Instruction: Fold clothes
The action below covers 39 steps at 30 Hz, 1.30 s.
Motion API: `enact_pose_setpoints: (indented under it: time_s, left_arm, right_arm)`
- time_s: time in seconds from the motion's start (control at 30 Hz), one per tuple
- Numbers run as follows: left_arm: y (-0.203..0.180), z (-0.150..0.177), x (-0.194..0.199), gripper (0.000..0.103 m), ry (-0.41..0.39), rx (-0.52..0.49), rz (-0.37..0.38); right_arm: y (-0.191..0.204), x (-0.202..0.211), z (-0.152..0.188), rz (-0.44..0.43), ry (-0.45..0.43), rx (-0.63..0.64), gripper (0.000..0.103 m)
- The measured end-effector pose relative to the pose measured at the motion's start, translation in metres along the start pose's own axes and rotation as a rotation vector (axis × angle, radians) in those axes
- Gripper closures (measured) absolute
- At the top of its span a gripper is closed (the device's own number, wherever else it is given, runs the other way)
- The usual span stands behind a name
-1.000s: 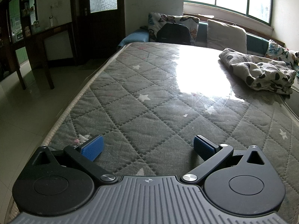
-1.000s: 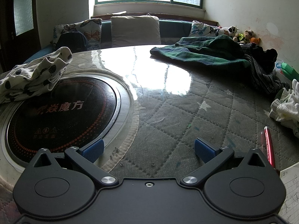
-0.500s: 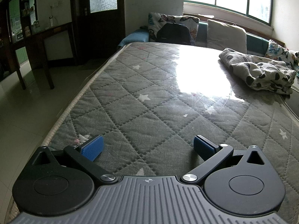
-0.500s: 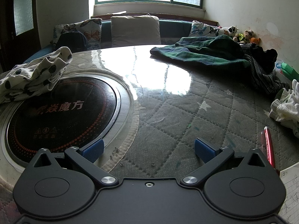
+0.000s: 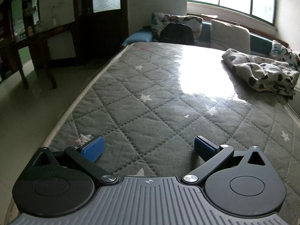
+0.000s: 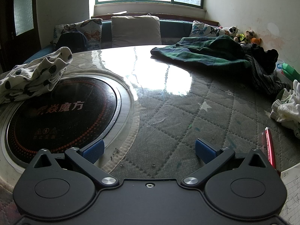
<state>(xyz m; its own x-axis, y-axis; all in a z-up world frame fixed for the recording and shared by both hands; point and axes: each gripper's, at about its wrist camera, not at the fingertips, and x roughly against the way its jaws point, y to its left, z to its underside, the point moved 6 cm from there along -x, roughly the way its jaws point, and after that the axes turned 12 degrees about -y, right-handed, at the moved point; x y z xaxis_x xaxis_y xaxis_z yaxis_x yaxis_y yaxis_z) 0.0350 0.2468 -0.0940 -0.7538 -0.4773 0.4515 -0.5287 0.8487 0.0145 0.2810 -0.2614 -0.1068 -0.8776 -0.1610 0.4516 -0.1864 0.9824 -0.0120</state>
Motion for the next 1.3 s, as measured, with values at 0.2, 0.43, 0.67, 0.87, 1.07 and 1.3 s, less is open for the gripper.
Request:
enact_pose_setpoints:
  time_s: [0.2,0.43,0.67,0.87,1.07,1.3]
  left_arm:
    - [-0.007,0.002,0.01,0.0,0.014,0.015,-0.011]
    - [-0.022,0.0,0.034,0.0,0.008,-0.013,-0.029]
    - [-0.037,-0.004,0.056,0.0,0.0,-0.056,-0.044]
    - [-0.05,-0.004,0.074,0.0,0.002,-0.053,-0.039]
    - [-0.057,-0.005,0.083,0.0,0.0,-0.06,-0.029]
    - [-0.066,-0.005,0.092,0.0,-0.001,-0.075,-0.013]
  right_arm:
    - [0.0,0.001,0.0,0.007,-0.003,0.012,0.0]
    - [0.006,0.009,0.001,0.002,0.005,0.018,0.0]
    - [0.015,0.034,0.0,-0.002,-0.007,0.034,0.0]
    - [0.034,0.062,0.001,-0.01,-0.01,0.087,0.0]
    - [0.055,0.085,0.002,-0.033,-0.024,0.105,0.0]
    - [0.082,0.107,0.004,-0.051,-0.051,0.158,0.0]
